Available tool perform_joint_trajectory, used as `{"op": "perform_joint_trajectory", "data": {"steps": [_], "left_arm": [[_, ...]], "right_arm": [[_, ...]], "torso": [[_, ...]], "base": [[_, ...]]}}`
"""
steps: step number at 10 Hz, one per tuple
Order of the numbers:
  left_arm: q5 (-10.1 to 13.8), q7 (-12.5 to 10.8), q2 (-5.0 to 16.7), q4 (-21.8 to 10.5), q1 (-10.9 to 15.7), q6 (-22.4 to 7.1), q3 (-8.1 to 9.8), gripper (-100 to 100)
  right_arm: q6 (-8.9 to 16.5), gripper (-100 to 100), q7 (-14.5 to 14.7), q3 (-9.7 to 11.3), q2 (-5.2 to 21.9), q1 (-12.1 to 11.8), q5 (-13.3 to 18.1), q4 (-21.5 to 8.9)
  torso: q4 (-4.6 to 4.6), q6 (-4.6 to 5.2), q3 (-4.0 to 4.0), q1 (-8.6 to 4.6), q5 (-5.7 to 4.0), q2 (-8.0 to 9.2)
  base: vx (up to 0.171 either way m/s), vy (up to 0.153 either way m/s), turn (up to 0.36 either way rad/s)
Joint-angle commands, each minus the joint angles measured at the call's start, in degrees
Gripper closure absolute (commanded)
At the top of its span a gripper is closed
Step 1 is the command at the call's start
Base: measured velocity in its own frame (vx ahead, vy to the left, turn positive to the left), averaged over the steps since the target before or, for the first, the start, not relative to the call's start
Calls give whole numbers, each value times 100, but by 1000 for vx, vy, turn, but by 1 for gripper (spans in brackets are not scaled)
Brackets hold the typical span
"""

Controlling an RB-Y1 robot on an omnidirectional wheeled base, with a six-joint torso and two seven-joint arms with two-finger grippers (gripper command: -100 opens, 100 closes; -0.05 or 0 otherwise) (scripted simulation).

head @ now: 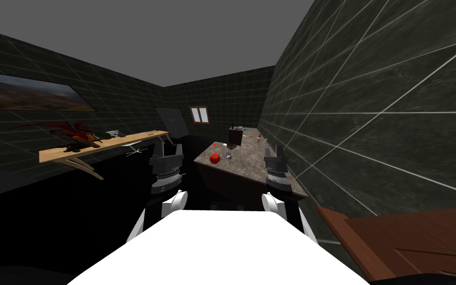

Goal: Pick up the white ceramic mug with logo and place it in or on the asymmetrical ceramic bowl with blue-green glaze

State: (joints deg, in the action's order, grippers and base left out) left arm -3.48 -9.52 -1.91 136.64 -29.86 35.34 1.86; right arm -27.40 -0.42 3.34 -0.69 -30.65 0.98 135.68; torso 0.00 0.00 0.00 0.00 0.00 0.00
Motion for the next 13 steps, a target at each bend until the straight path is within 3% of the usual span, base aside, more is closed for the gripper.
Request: {"op": "perform_joint_trajectory", "data": {"steps": [1, 4, 8, 9, 13], "left_arm": [[0, 0, 0, 0, 0, 0, 0, 0], [0, 0, -1, 0, 0, 0, -1, 0], [0, 0, -2, 0, 1, 0, -2, 0], [0, 0, -2, 0, 1, 0, -2, 0], [0, 0, -2, 0, 1, 0, -2, 0]], "right_arm": [[21, -100, 8, -2, 208, -36, 33, -25], [101, -100, 58, -49, 700, -137, 166, -139], [281, -100, 237, -262, 1394, -239, 482, -458], [281, -100, 237, -262, 1452, -239, 482, -458], [473, -100, 568, -538, 2211, -314, 947, -982]], "torso": [[0, 0, 0, 0, 0, 0], [1, 0, 4, 40, 8, 8], [5, -1, 14, 70, 16, 24], [6, -1, 16, 78, 18, 27], [4, -1, 10, 76, 18, 19]], "base": [[-1, 32, 15], [-19, 109, 22], [-60, 184, 52], [-39, 157, 12], [-39, 185, 90]]}}
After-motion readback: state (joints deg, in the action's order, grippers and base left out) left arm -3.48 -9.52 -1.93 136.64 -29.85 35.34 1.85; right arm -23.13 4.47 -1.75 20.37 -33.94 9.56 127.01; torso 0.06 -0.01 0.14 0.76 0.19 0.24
